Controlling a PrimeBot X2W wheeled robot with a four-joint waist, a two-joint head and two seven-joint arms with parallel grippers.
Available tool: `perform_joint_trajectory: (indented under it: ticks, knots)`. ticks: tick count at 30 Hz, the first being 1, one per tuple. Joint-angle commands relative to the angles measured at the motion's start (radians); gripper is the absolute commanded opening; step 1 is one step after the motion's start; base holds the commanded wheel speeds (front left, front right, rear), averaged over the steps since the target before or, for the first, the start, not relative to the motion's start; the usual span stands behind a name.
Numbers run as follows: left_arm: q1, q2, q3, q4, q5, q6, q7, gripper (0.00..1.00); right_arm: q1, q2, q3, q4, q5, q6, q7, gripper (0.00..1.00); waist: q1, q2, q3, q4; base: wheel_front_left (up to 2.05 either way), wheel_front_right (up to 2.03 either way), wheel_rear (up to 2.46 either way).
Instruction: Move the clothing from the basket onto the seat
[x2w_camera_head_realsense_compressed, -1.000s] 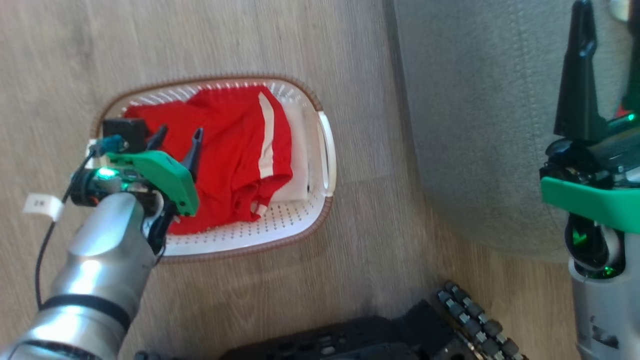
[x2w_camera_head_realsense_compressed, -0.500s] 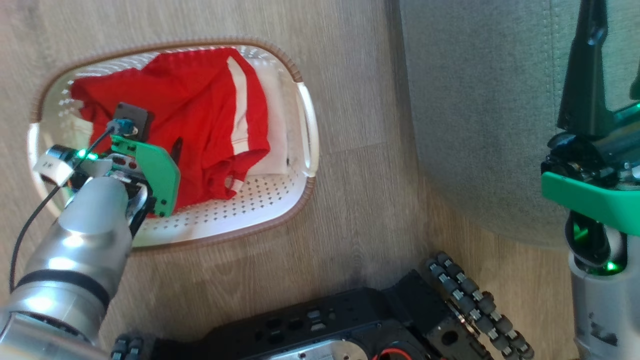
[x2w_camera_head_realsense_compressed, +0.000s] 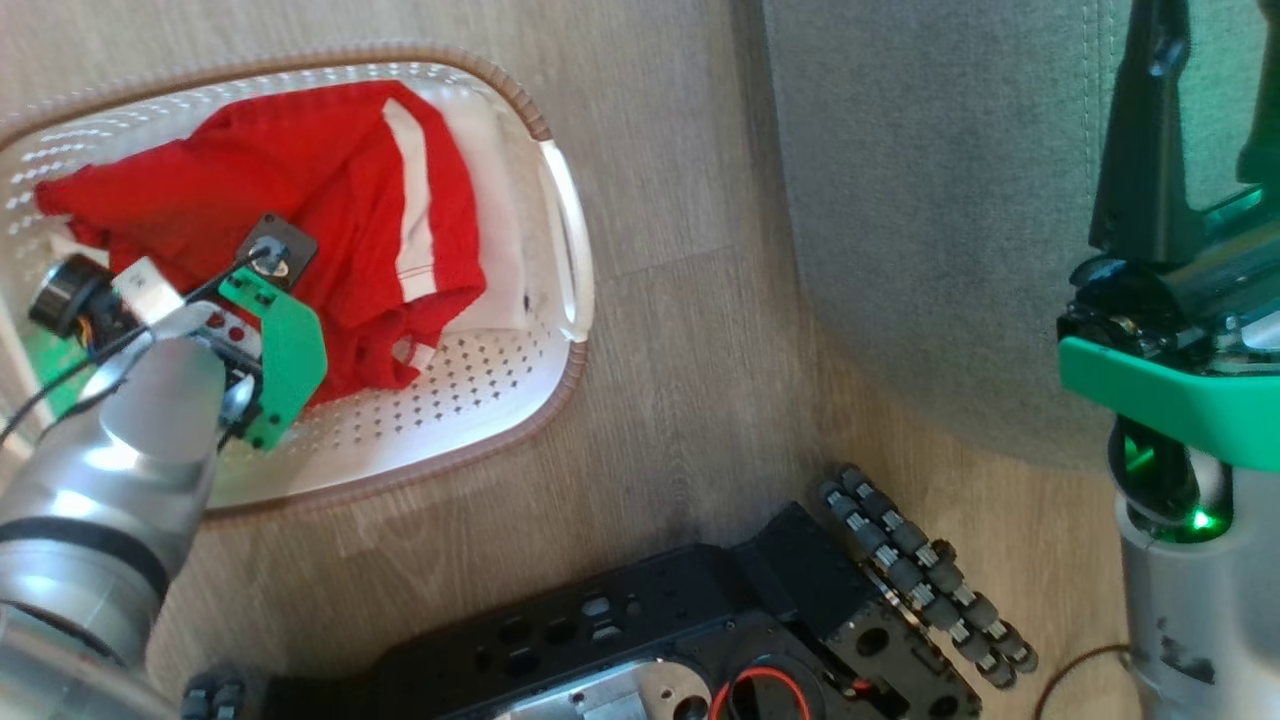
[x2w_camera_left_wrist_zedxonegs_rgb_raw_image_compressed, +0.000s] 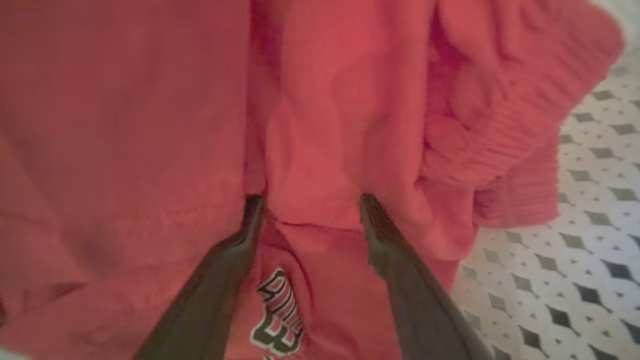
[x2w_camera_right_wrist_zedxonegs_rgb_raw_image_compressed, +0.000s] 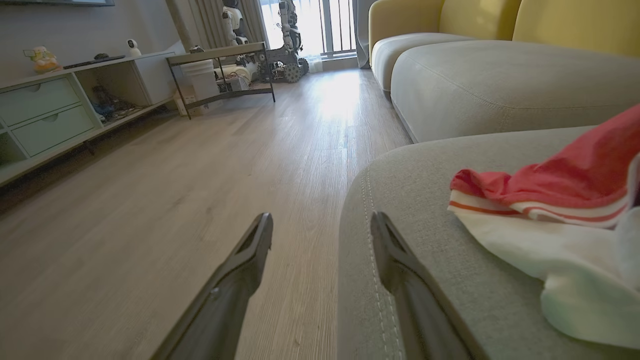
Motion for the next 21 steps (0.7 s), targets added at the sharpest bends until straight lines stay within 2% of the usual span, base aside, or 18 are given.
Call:
perform_joint_trajectory:
  ticks: [1,4,5,6,8,9,16,21]
  knots:
    - [0.015,0.030,-0.009,0.001,0.018,-0.002,0.017,1.00,0.022,0.005,0.020,-0.037,-0.005,0.000,-0.006,1.00,0.0000,0.0000,0.014,-0.014,0.00,0.00,0.00]
    - [0.010,0.040,-0.037,0.001,0.032,-0.004,0.030,1.00,0.023,0.008,0.020,-0.036,-0.007,0.000,-0.006,1.00,0.0000,0.0000,0.022,-0.021,0.00,0.00,0.00]
    - [0.009,0.042,-0.040,0.002,0.030,-0.005,0.027,0.96,0.022,0.009,0.020,-0.036,-0.008,0.000,-0.006,1.00,0.0000,0.0000,0.024,-0.022,0.00,0.00,0.00]
    - [0.007,0.044,-0.041,0.002,0.028,-0.005,0.022,0.71,0.022,0.010,0.020,-0.036,-0.009,0.000,-0.006,1.00,0.0000,0.0000,0.025,-0.023,0.00,0.00,0.00]
    - [0.006,0.047,-0.042,0.002,0.021,-0.005,0.013,0.14,0.020,0.012,0.020,-0.033,-0.010,0.000,-0.006,1.00,0.0000,0.0000,0.025,-0.024,0.00,0.00,0.00]
    - [0.006,0.048,-0.040,0.002,0.014,-0.005,0.006,0.00,0.019,0.013,0.020,-0.031,-0.011,0.000,-0.006,1.00,0.0000,0.0000,0.024,-0.024,0.00,0.00,0.00]
    - [0.024,0.057,-0.048,0.002,-0.020,-0.006,-0.045,0.00,0.005,0.018,0.028,-0.014,-0.017,0.000,-0.006,1.00,0.0000,0.0000,-0.006,-0.025,0.00,0.00,0.00]
    - [0.056,0.040,-0.058,0.003,-0.060,-0.006,-0.096,0.00,0.000,0.017,0.022,0.003,-0.016,0.000,-0.006,1.00,0.0000,0.0000,-0.071,-0.013,0.00,0.00,0.00]
